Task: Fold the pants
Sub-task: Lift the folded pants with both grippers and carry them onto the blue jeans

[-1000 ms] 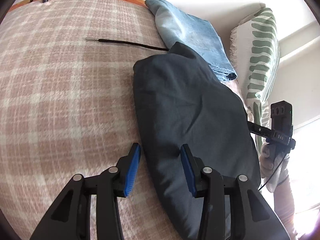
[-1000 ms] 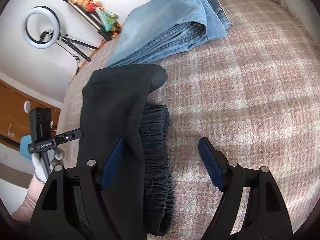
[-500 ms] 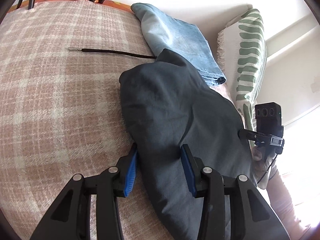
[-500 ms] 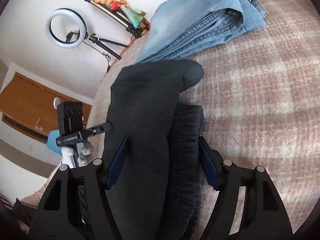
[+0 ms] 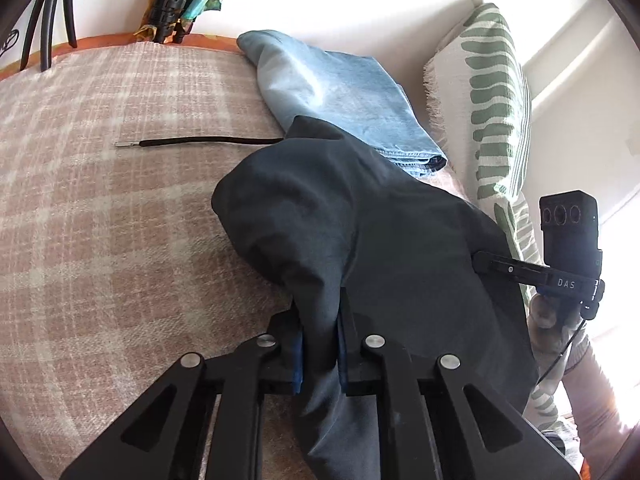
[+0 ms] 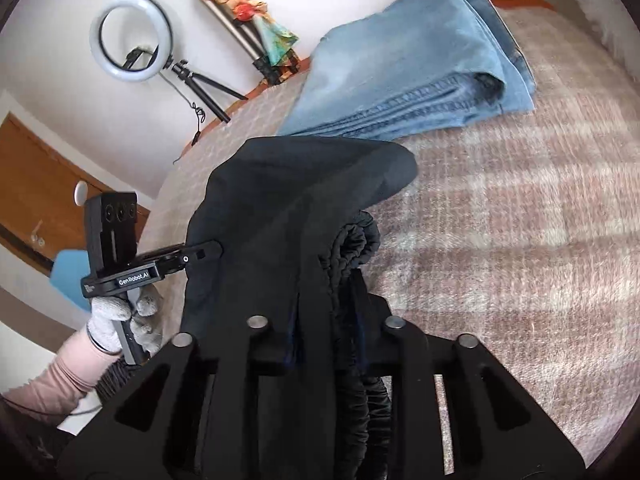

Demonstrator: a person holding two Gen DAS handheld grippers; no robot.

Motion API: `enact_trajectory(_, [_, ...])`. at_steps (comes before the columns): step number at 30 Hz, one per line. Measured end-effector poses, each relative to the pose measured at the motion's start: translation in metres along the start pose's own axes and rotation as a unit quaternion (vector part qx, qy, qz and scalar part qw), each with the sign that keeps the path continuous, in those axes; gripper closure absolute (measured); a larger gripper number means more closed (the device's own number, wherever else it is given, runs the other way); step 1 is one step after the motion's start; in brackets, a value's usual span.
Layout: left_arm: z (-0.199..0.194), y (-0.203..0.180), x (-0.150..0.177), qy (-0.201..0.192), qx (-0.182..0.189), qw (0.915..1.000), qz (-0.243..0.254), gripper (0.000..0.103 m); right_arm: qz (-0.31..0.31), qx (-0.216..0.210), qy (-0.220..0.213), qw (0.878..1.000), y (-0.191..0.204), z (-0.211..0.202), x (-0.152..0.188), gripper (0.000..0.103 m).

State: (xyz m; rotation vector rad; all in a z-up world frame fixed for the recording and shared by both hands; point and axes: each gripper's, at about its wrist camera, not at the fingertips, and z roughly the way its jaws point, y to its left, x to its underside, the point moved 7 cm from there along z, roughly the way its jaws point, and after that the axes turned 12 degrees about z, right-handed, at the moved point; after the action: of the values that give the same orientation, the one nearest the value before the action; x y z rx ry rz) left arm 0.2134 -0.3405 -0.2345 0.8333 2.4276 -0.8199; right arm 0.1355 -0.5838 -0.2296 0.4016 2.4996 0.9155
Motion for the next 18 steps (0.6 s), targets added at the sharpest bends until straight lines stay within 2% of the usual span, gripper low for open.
enact_trajectory(3, [0.001, 0.006, 0.000, 0.001, 0.005, 0.9999, -0.013, 0.093, 0.009, 0.041, -0.002, 0.999, -0.020, 0.001, -0.006, 0.043])
enact_trajectory(5, [0.001, 0.007, 0.002, 0.002, 0.005, 0.9999, -0.011, 0.093, 0.019, 0.021, 0.032, 0.999, -0.026, 0.008, -0.004, 0.043])
enact_trajectory(7, [0.002, 0.008, 0.002, 0.003, 0.005, 0.9999, -0.010, 0.093, 0.021, -0.018, 0.042, 0.999, -0.026, 0.012, -0.004, 0.042])
enact_trajectory(9, [0.005, 0.010, 0.004, 0.006, 0.005, 0.9999, -0.014, 0.093, 0.041, -0.056, 0.052, 0.996, -0.024, 0.022, -0.003, 0.060])
enact_trajectory(10, [0.007, 0.010, 0.003, 0.007, 0.004, 0.9998, -0.016, 0.093, 0.046, -0.061, 0.045, 0.996, -0.023, 0.026, -0.003, 0.062])
enact_trajectory(12, [0.009, 0.012, 0.004, 0.008, 0.001, 0.9998, -0.020, 0.093, 0.027, -0.051, 0.034, 0.998, -0.013, 0.030, -0.001, 0.073])
enact_trajectory(14, [0.008, 0.011, 0.004, 0.006, -0.003, 0.9998, -0.019, 0.093, 0.009, -0.044, 0.014, 0.999, -0.002, 0.023, 0.001, 0.079])
enact_trajectory(18, [-0.002, 0.003, -0.002, -0.007, -0.015, 0.9999, -0.002, 0.094, -0.001, -0.031, -0.020, 0.999, 0.014, 0.003, 0.004, 0.081])
